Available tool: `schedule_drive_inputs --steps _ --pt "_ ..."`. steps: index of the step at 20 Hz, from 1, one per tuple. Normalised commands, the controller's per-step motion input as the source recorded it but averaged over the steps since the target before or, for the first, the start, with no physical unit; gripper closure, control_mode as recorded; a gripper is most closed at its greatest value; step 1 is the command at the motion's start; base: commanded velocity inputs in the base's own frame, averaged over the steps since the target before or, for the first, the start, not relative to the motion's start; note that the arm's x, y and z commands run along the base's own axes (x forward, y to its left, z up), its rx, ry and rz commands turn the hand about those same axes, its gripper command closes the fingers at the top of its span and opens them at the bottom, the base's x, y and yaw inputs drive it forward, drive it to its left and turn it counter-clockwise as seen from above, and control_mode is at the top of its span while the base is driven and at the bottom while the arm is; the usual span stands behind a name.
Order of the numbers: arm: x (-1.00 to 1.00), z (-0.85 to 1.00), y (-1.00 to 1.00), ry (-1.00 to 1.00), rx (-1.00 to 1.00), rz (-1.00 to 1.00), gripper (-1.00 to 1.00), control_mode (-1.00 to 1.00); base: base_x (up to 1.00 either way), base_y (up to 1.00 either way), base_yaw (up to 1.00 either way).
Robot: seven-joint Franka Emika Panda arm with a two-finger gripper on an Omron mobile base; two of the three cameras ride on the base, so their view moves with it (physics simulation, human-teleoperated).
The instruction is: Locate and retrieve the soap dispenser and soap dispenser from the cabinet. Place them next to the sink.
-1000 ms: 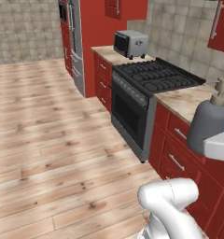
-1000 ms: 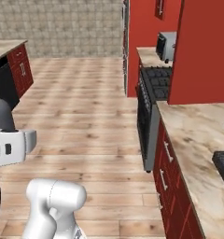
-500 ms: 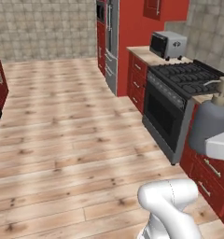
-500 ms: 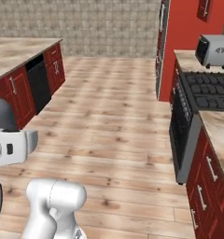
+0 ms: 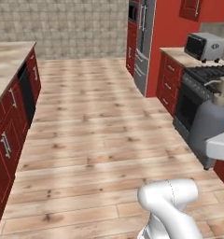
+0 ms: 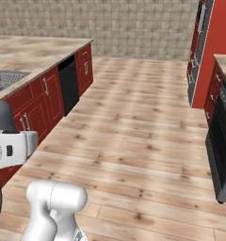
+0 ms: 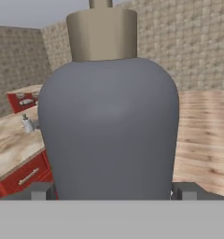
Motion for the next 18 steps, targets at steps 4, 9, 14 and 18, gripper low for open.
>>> schedule_drive_inputs --steps 4,9,14,18 --pt "0.00 0.00 0.00 0.00 0.00 0.00 1.00 1.00 0.54 0.58 0.22" --pt "0.00 0.00 0.00 0.00 0.00 0.00 1.00 1.00 0.62 0.11 0.19" --pt "0.00 0.00 0.00 0.00 0.00 0.00 1.00 1.00 0.95 -0.04 0.17" --pt "0.00 0.00 0.00 0.00 0.00 0.00 1.00 1.00 1.00 -0.01 0.20"
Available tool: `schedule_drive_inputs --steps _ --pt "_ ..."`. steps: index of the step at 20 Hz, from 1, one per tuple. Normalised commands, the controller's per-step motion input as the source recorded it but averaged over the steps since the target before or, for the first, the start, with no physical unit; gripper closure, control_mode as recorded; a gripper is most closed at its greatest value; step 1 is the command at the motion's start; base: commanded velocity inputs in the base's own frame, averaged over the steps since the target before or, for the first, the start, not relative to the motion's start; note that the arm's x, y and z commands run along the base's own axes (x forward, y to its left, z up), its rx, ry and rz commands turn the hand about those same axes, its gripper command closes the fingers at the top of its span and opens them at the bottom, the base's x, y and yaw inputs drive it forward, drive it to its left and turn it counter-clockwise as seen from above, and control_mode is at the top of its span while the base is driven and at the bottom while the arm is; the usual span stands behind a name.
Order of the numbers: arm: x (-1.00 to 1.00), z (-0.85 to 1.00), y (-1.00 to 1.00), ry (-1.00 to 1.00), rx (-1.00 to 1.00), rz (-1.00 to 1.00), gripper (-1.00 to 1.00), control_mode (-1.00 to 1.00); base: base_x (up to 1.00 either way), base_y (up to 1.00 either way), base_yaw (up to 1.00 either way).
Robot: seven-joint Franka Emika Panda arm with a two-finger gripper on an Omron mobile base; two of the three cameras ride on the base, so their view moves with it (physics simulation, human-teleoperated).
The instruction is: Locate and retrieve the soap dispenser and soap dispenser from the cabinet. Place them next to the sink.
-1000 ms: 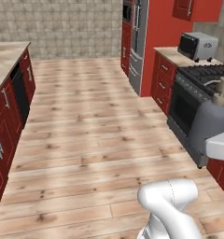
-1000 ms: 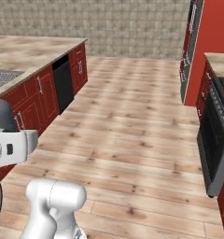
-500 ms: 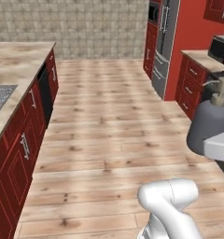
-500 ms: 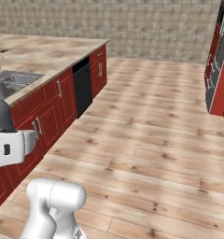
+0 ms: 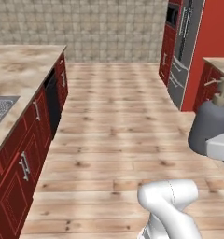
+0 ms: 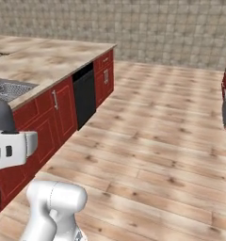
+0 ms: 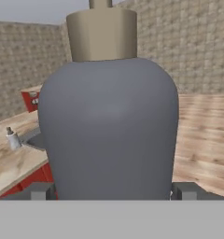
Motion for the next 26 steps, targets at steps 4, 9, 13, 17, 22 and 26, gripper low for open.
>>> schedule_drive_inputs --steps 4,9,13,17,22,26 --pt "0.00 0.00 0.00 0.00 0.00 0.00 1.00 1.00 1.00 0.08 0.23" --pt "0.00 0.00 0.00 0.00 0.00 0.00 1.00 1.00 0.50 0.25 0.36" --pt "0.00 0.00 0.00 0.00 0.00 0.00 1.00 1.00 0.00 0.03 0.50" --pt "0.00 0.00 0.00 0.00 0.00 0.00 1.00 1.00 0.00 0.03 0.50" --pt "0.00 0.00 0.00 0.00 0.00 0.00 1.00 1.00 0.00 0.06 0.50" --pt "0.00 0.00 0.00 0.00 0.00 0.00 1.00 1.00 0.00 0.13 0.50"
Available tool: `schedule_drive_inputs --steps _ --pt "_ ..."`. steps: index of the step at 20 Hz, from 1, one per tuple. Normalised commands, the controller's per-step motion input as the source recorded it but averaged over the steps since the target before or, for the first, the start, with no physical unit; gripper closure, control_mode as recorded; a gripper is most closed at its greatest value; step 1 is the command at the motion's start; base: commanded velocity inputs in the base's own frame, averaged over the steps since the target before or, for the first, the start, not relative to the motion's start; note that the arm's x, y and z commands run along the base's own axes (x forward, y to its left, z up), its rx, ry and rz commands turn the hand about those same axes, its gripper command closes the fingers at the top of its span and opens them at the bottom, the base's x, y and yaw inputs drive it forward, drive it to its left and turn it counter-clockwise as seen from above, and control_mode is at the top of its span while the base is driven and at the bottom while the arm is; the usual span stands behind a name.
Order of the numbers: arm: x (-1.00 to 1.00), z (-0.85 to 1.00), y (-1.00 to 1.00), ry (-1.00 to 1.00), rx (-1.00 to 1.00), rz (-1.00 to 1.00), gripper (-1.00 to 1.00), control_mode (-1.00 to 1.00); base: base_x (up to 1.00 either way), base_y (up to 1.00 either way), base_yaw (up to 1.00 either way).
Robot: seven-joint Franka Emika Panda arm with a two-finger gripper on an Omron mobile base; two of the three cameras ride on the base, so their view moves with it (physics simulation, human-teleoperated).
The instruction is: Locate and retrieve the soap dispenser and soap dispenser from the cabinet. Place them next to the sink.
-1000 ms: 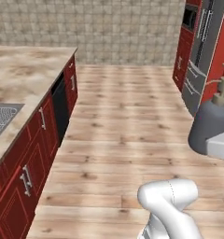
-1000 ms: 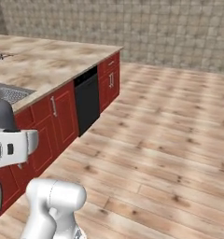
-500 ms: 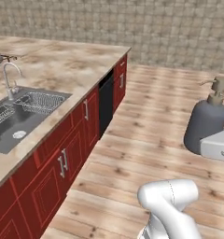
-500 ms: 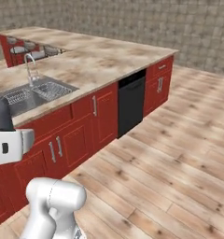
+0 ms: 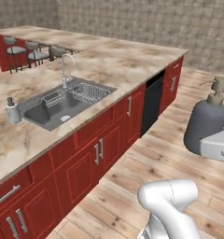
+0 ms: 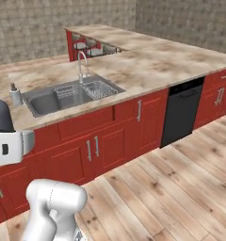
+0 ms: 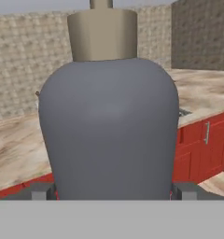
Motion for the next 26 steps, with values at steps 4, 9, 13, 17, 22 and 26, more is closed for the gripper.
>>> schedule_drive_inputs --steps 4,9,13,17,22,26 --pt "0.00 0.00 0.00 0.00 0.00 0.00 1.00 1.00 0.03 0.06 0.50" --pt "0.00 0.00 0.00 0.00 0.00 0.00 1.00 1.00 0.12 0.02 0.50" --pt "0.00 0.00 0.00 0.00 0.00 0.00 1.00 1.00 0.12 0.02 0.50" --pt "0.00 0.00 0.00 0.00 0.00 0.00 1.00 1.00 0.18 0.01 0.50" --pt "0.00 0.00 0.00 0.00 0.00 0.00 1.00 1.00 0.55 -0.05 0.38" --pt "0.00 0.00 0.00 0.00 0.00 0.00 1.00 1.00 0.73 -0.18 0.24"
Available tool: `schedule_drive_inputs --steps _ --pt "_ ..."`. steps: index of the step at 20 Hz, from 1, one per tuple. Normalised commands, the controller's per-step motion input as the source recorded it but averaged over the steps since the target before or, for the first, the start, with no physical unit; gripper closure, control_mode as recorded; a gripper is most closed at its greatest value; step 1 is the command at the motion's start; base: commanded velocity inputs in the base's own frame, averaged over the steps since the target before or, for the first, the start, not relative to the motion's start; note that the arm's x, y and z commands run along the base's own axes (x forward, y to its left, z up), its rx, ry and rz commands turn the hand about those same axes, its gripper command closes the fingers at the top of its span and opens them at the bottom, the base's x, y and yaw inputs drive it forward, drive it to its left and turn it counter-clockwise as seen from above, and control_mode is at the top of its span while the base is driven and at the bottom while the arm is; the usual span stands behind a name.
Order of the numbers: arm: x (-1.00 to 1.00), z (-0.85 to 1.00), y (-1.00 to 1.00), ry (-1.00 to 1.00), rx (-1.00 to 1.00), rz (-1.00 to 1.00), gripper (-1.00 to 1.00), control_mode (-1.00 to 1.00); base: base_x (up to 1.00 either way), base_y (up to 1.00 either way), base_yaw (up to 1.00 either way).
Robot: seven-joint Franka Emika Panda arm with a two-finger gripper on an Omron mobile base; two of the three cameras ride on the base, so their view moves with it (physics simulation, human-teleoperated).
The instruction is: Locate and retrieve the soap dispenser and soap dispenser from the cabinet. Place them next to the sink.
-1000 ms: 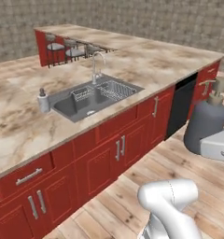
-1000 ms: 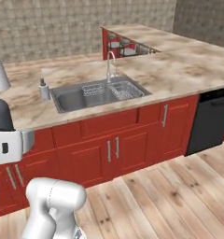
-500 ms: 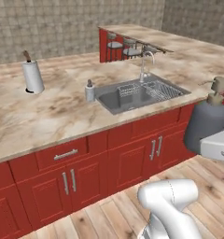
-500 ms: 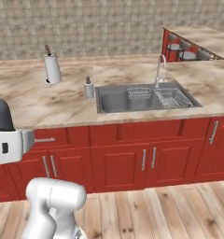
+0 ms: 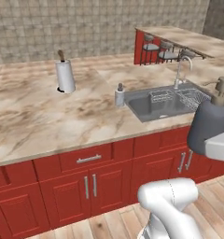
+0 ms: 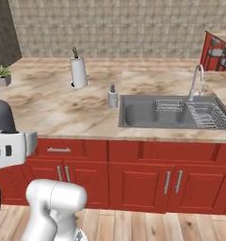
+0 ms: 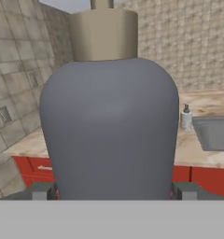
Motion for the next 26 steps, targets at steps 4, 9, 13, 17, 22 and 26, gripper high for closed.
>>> schedule_drive_inputs --steps 4,9,13,17,22,26 --pt "0.00 0.00 0.00 0.00 0.00 0.00 1.00 1.00 0.71 -0.22 0.23" --pt "0.00 0.00 0.00 0.00 0.00 0.00 1.00 1.00 0.51 -0.32 0.20" --pt "0.00 0.00 0.00 0.00 0.00 0.00 1.00 1.00 0.25 -0.42 0.12" --pt "0.00 0.00 0.00 0.00 0.00 0.00 1.00 1.00 0.20 -0.43 0.06" --pt "0.00 0.00 0.00 0.00 0.00 0.00 1.00 1.00 0.25 -0.41 0.03" --pt "0.00 0.00 0.00 0.00 0.00 0.00 1.00 1.00 0.28 -0.26 0.04"
